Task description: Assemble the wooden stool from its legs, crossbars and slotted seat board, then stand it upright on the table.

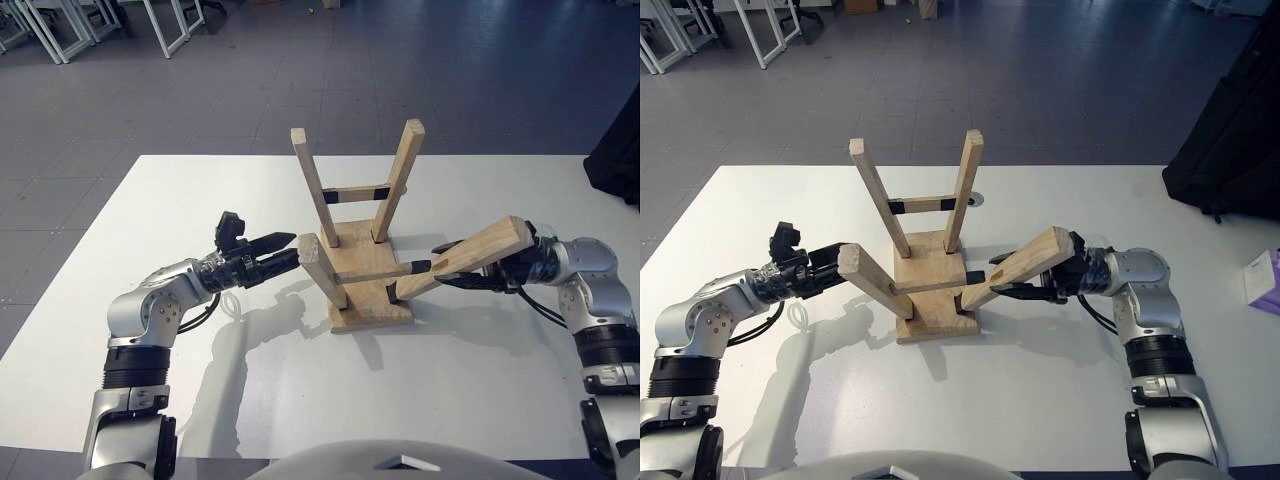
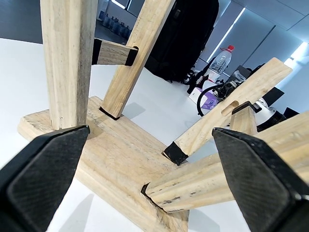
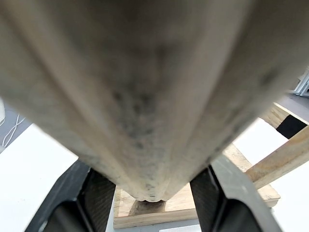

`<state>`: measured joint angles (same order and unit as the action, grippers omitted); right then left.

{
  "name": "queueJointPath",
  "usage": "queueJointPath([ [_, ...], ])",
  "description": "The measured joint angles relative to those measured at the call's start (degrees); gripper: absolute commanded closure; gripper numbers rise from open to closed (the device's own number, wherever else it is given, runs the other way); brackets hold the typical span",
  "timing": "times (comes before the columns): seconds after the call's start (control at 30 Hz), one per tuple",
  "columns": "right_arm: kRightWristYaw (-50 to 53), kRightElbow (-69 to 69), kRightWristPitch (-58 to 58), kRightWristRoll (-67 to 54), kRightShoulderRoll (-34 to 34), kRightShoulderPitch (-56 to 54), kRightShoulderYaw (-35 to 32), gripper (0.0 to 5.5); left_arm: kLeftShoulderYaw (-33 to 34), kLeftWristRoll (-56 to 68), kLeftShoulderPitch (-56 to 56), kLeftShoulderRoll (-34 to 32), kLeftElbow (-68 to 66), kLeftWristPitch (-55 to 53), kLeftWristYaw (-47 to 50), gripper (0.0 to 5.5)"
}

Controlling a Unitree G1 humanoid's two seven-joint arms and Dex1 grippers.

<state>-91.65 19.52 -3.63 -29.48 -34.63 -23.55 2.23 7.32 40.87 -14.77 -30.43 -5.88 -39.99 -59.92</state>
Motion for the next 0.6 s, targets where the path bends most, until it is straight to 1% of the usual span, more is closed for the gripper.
queueJointPath([
  [0.07, -0.1, -0.1, 0.1, 0.0, -0.1, -0.2, 0.3, 3.48, -0.1, 0.0, -0.1, -0.1, 0.0, 0.0, -0.2, 0.8],
  [0.27, 0.1, -3.5, -1.1, -2.1, -2.7, 1.7, 5.2, 3.48, -0.5, -0.6, -0.8, -0.4, -0.5, 0.0, -1.0, 0.8],
  [0.4, 0.4, -6.6, -0.8, -2.1, -3.0, 2.4, 6.4, 3.48, -0.5, -0.6, -0.8, -0.4, -0.4, 0.0, -1.0, 0.8],
  [0.6, 13.0, -7.1, -3.8, 6.8, -0.5, 0.3, 8.0, 3.48, 0.4, -0.5, 1.3, -0.3, 1.2, 0.0, 0.3, 0.8],
])
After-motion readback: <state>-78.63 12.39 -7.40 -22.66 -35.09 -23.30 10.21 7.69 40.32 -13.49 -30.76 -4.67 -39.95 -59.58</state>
